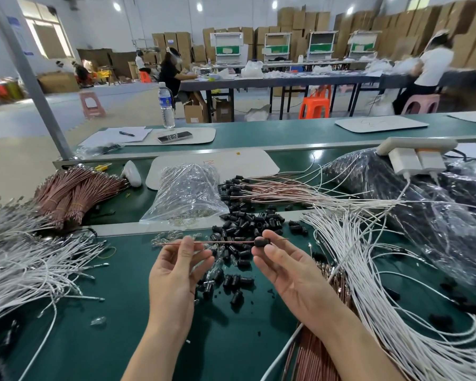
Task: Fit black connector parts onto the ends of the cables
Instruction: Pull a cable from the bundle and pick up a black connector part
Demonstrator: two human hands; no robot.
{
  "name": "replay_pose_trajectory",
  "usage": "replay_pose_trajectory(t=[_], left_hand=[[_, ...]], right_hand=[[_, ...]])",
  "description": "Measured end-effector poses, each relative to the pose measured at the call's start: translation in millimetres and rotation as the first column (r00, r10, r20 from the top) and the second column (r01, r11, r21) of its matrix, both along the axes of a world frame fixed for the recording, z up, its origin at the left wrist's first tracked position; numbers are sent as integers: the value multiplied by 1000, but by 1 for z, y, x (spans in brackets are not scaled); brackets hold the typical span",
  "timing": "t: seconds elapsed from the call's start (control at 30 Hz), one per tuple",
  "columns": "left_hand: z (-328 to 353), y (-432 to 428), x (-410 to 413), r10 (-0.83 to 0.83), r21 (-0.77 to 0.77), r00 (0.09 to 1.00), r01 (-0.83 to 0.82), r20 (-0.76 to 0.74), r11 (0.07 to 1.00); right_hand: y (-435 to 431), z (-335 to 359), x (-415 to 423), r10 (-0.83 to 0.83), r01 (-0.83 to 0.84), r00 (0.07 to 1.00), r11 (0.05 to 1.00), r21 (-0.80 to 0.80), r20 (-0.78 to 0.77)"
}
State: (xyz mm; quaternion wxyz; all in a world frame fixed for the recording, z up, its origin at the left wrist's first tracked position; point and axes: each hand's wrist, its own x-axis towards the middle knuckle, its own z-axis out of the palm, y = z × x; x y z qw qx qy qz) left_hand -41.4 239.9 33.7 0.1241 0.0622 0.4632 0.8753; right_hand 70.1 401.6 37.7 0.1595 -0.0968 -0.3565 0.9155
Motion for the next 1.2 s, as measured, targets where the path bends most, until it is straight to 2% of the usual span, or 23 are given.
replay_pose_trajectory(t=[0.27,0.5,0.7,0.8,0.9,1.07,1.2], left_hand=[[-2,20,30,-298,-174,946,274,-130,946],[-4,14,24,-160,-240,972,117,-172,964],[-6,17,31,-244,-334,940,156,-239,930],[-8,21,34,-247,-326,939,162,-240,932],[-9,22,34,-263,-335,929,169,-259,927],[-8,33,41,-361,-438,894,221,-267,871],[3,62,41,-518,-622,805,253,-290,741]], right_hand=[[-12,-7,-9,21,-22,1000,988,154,6],[-1,-7,-7,-67,62,998,980,191,21],[-12,-7,-8,-19,9,999,973,231,39],[-3,-5,-8,-111,110,994,990,88,3],[16,1,1,-274,272,960,961,-42,-60],[46,7,14,-536,533,841,844,-52,-69],[59,6,19,-625,621,778,780,-78,-65]])
